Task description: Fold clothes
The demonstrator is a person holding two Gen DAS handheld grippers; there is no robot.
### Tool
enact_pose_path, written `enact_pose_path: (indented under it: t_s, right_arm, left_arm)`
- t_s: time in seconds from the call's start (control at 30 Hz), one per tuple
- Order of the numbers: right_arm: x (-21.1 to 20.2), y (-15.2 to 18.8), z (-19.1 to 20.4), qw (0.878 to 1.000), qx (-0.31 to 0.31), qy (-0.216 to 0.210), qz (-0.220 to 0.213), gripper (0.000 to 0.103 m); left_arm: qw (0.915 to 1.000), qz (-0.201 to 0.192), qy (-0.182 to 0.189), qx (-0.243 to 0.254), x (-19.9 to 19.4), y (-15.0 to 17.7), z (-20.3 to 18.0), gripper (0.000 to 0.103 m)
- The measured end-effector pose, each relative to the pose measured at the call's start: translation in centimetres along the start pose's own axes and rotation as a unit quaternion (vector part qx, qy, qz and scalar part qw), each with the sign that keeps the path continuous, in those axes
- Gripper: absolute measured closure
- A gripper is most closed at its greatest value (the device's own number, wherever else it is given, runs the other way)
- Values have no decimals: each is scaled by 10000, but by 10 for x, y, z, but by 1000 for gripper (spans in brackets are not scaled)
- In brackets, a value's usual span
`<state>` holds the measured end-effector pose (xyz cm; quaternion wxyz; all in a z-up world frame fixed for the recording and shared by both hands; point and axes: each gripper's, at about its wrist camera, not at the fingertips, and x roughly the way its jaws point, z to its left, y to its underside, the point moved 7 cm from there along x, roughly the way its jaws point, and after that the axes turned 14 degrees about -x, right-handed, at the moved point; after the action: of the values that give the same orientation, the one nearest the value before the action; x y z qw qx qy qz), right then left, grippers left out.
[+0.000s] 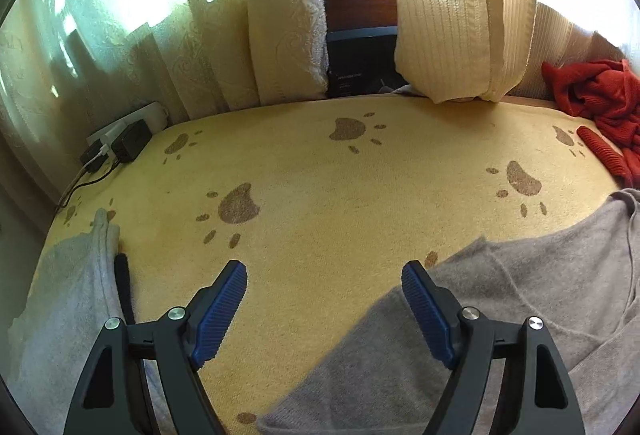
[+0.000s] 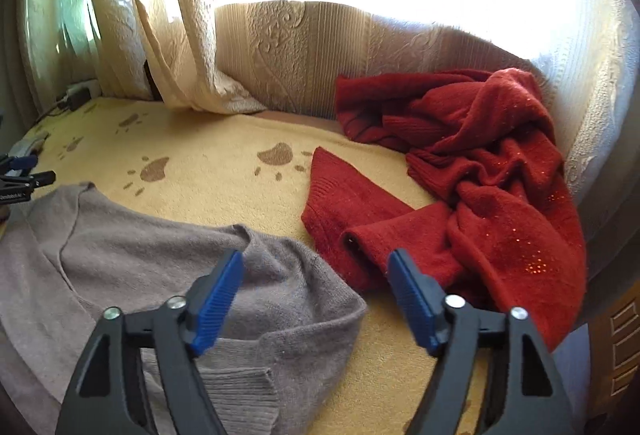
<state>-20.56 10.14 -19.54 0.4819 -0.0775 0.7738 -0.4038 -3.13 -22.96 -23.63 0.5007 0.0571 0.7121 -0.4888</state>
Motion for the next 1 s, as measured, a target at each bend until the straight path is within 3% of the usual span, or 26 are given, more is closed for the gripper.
enact_pose_path:
  t_s: [0.13, 0.27, 0.37, 0.6, 0.7, 0.83, 0.93, 1.0]
  right_arm:
    - [-19, 1, 26, 9984, 143, -534, -154, 21]
    - [-10, 15, 42, 9979, -65, -642, 21, 21]
    - [-4, 26, 55, 9970, -222, -723, 152, 21]
    - [12, 51, 83, 9931, -586, -911, 458, 20]
    - [3, 52, 82, 9937, -476, -915, 446, 20]
    - [-26, 50, 83, 9947, -299, -962, 200, 19]
    - [-53, 51, 93, 9931, -301, -1132, -15, 19]
    - [-53, 64, 102, 9918, -417, -1201, 158, 19]
  left_arm:
    - [9989, 100, 189, 416, 5, 4, -35, 21]
    - [9951, 60, -216, 963, 16, 20, -56, 19]
    - [9962, -97, -347, 788, 17, 16, -50, 7]
    - [9985, -49, -502, 189, 4, 16, -15, 4]
    - [9998, -155, 86, 54, -35, 27, -16, 4]
    - [9952, -217, 816, 501, -89, 64, -37, 4]
    - [9898, -237, 751, 1186, -105, 99, -52, 4]
    - [9848, -212, 571, 1625, -107, 120, -59, 4]
